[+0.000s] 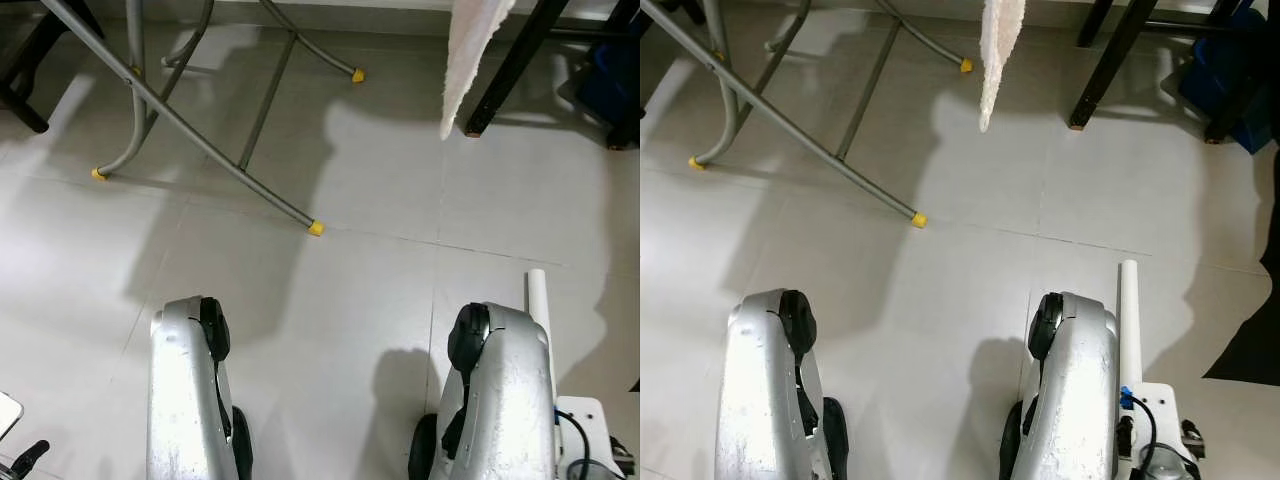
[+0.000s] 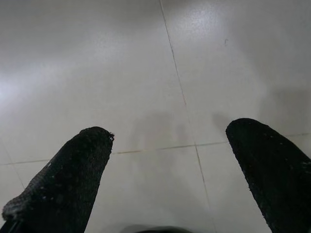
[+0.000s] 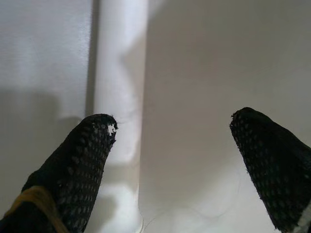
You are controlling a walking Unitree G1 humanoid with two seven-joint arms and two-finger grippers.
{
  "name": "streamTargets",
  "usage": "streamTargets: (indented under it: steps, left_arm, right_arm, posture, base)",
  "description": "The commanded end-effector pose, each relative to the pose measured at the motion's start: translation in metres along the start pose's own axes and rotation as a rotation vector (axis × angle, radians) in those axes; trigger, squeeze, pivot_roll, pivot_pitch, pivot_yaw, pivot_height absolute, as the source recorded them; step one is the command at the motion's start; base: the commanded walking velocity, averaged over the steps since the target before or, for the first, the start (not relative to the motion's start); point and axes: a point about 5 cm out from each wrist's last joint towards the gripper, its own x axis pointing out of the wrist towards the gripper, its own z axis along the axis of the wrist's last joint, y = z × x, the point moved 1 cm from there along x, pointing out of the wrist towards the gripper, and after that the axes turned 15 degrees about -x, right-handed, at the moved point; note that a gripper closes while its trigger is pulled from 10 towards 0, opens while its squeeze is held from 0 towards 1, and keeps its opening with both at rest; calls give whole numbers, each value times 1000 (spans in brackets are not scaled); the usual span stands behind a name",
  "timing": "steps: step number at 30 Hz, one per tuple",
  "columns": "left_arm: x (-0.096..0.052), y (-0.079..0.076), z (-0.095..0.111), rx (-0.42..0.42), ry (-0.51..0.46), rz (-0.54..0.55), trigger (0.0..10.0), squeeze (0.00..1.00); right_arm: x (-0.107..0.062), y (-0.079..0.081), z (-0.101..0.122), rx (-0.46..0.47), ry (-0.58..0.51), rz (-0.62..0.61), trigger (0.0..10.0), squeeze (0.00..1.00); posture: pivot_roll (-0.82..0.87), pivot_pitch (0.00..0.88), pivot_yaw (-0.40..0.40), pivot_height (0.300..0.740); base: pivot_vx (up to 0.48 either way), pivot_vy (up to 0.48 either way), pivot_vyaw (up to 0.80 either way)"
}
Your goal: Building children table
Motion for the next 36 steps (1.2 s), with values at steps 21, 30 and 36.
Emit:
streamTargets:
  steps: [21, 30, 36]
  left_arm:
    - [-20, 26, -12, 34, 105, 18, 10000, 0]
    - [-27, 30, -18, 54, 145, 9, 10000, 0]
    - [-29, 31, -23, 60, 163, 6, 10000, 0]
  right_arm:
    - [-2, 46, -12, 136, -24, 245, 10000, 0]
    - [-2, 30, -14, 122, -51, 205, 10000, 0]
    - [-3, 20, 8, 140, -169, 173, 10000, 0]
  posture:
    - [269, 471, 114, 300]
    - [270, 500, 135, 300]
    - [265, 499, 136, 300]
  base:
    - [0, 0, 0]
    - [0, 0, 0]
    - [0, 0, 0]
